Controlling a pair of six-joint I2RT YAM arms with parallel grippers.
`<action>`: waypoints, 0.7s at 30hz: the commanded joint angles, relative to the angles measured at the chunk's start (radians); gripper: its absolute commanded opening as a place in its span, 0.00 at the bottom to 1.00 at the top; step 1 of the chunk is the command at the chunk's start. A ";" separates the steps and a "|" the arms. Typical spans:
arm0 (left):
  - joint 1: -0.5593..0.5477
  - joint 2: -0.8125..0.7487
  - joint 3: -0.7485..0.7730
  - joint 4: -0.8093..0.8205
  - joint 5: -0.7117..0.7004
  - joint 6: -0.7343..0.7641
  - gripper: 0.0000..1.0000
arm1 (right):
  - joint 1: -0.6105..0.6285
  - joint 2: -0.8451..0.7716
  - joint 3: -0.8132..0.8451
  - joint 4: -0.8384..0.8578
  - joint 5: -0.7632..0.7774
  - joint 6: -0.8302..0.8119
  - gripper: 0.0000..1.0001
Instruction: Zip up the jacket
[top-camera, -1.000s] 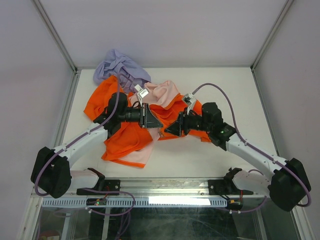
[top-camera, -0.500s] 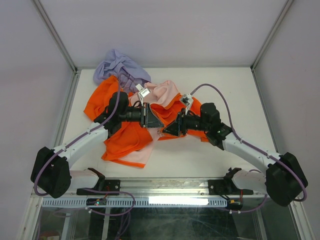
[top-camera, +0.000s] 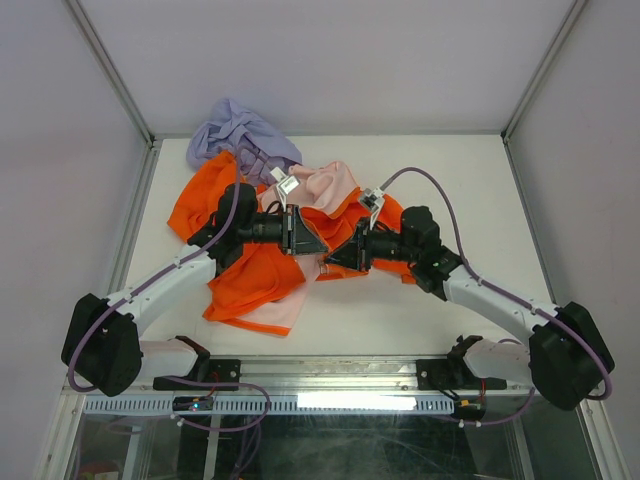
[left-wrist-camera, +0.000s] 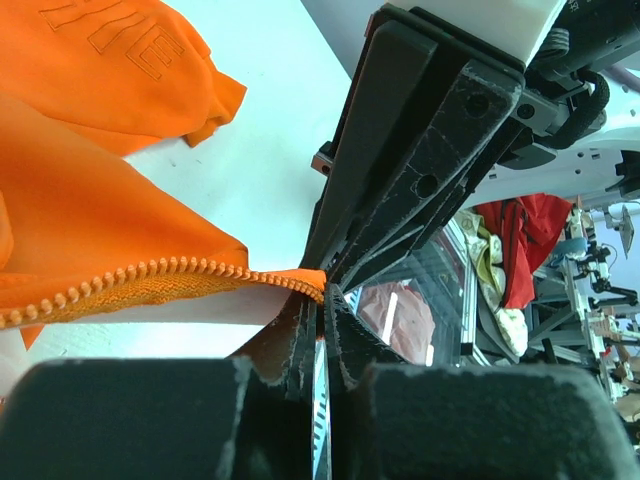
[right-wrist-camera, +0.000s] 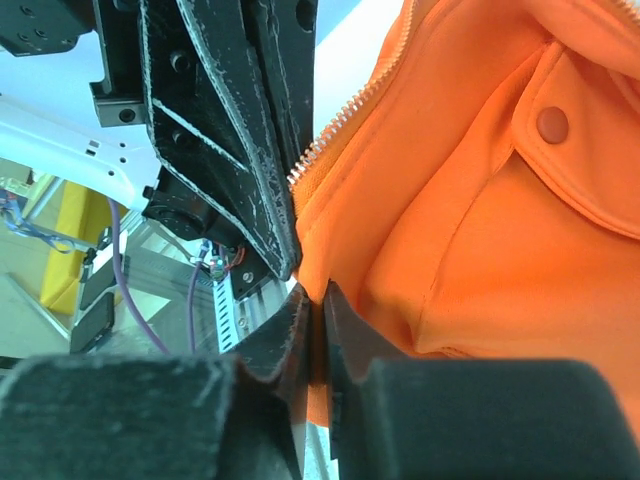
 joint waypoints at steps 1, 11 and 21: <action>-0.012 -0.037 0.034 0.051 -0.011 -0.015 0.05 | 0.002 0.005 0.014 0.082 -0.045 0.009 0.00; -0.014 -0.292 -0.152 -0.023 -0.322 -0.109 0.54 | -0.033 -0.043 0.013 0.070 0.026 0.058 0.00; -0.163 -0.322 -0.266 0.131 -0.517 -0.290 0.52 | -0.034 -0.073 0.005 0.106 0.124 0.157 0.00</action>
